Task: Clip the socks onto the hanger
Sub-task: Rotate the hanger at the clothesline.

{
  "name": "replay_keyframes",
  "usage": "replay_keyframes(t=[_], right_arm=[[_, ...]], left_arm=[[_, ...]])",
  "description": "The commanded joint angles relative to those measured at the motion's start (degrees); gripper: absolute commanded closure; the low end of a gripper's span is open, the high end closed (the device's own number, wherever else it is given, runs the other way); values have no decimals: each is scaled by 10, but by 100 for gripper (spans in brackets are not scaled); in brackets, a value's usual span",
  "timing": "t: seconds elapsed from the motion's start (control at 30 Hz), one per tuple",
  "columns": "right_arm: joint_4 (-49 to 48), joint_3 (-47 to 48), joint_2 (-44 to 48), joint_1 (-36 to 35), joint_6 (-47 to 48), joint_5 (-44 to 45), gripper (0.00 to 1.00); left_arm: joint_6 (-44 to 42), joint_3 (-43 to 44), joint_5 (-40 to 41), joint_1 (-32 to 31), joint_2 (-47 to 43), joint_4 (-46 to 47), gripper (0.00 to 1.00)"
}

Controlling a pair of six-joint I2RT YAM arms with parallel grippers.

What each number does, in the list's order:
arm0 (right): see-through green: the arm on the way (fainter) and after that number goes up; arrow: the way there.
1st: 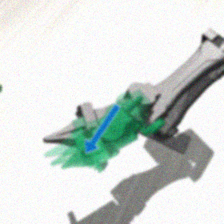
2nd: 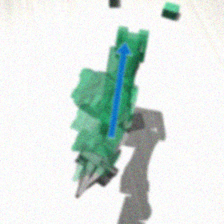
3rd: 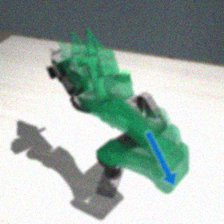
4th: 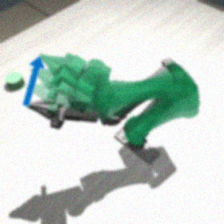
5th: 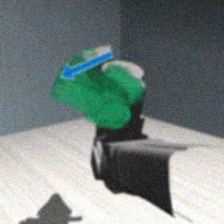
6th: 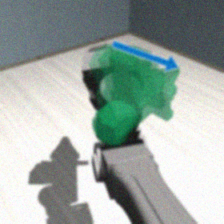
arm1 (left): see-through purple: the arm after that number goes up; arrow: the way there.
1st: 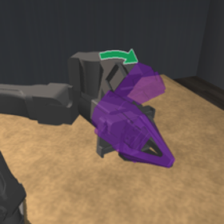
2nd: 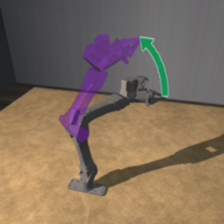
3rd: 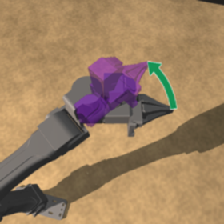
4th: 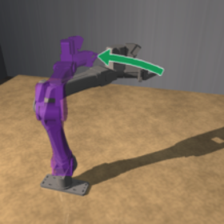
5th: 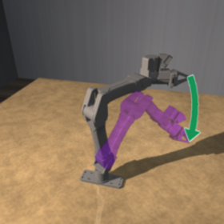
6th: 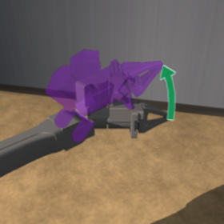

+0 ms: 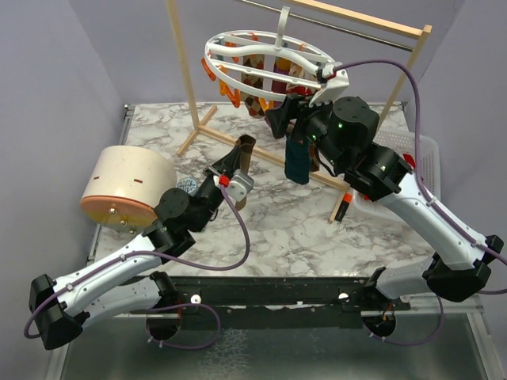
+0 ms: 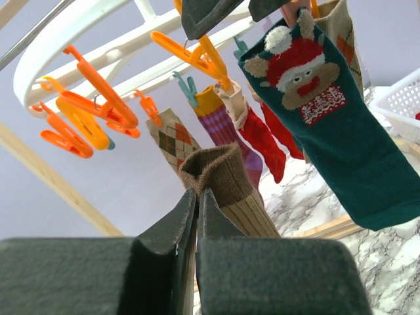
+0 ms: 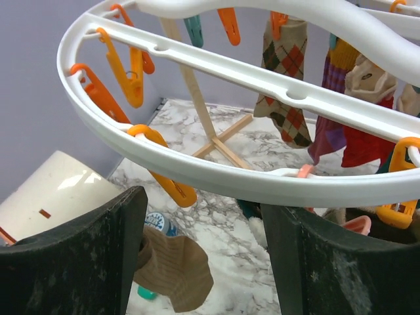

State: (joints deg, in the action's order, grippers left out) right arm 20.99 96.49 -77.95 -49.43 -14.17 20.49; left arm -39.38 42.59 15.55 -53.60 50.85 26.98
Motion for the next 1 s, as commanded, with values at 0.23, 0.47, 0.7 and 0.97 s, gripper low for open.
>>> replay_keyframes(t=[0.23, 0.47, 0.7, 0.97], right_arm=[[-76, -74, 37, -3, 22, 217, 31], [-89, -138, 99, 10, 52, 279, 30], [-66, -152, 122, 40, 64, 287, 30], [-51, -156, 135, 65, 67, 271, 30]], left_arm=[[13, 0, 8, 3, -3, -9, 100], [23, 1, 0, 3, 5, -9, 100], [36, 17, -16, 3, 29, -9, 100], [21, 61, -26, 3, 82, 10, 100]])
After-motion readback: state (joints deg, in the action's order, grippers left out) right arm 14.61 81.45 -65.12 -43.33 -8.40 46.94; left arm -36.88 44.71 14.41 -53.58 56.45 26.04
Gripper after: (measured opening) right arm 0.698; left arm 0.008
